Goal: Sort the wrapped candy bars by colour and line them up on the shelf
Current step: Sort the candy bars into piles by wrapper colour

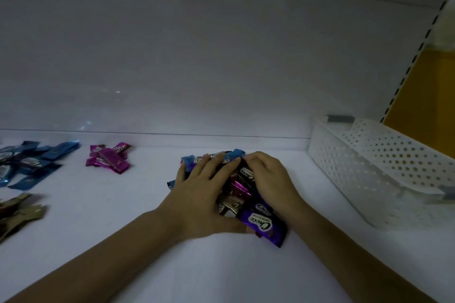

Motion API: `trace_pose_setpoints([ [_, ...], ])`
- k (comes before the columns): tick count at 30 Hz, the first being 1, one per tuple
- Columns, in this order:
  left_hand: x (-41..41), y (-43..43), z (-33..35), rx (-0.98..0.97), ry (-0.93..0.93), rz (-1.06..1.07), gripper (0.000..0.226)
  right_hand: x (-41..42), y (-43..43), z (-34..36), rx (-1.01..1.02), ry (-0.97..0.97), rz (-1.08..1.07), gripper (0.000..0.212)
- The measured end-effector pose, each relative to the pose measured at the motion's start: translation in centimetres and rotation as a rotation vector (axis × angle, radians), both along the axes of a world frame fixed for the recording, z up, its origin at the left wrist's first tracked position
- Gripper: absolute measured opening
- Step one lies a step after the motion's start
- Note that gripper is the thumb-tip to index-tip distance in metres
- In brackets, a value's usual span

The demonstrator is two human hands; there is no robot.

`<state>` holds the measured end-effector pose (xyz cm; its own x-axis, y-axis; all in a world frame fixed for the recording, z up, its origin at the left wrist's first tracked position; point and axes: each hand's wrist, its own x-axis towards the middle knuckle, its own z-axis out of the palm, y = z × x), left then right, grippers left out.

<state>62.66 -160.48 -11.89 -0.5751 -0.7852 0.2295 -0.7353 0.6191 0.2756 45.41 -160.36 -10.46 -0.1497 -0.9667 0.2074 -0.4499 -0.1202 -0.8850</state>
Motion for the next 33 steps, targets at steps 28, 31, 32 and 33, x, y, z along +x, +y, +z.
trace_pose_setpoints([
  [28,0.8,-4.1,4.9,0.101,0.608,0.019,0.023,-2.8,-0.5,0.1,-0.102,-0.041,-0.182,0.026],
  [31,1.6,-2.7,4.6,0.155,0.677,0.064,0.02,-1.1,0.6,1.5,-0.178,-0.017,-0.053,0.058],
  [32,1.9,-2.4,4.5,0.182,0.708,0.076,0.017,-0.2,0.8,2.1,-0.149,-0.022,0.028,0.063],
  [33,2.2,-2.0,4.5,0.215,0.739,0.082,0.016,0.9,0.9,2.7,-0.095,-0.032,0.107,0.062],
])
